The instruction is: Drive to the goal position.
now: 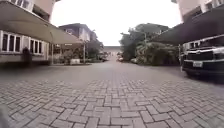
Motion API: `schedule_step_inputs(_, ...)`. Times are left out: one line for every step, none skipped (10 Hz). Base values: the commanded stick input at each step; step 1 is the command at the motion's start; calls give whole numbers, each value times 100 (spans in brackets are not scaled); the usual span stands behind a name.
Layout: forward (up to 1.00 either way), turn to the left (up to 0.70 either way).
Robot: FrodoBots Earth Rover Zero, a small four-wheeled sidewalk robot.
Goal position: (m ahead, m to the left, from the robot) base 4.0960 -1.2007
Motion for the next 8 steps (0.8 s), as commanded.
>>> schedule_step_inputs(70,0)
schedule_step_inputs(70,0)
schedule_step_inputs(70,0)
schedule_step_inputs(70,0)
schedule_step_inputs(70,0)
schedule_step_inputs(70,0)
schedule_step_inputs(70,0)
schedule_step_inputs(70,0)
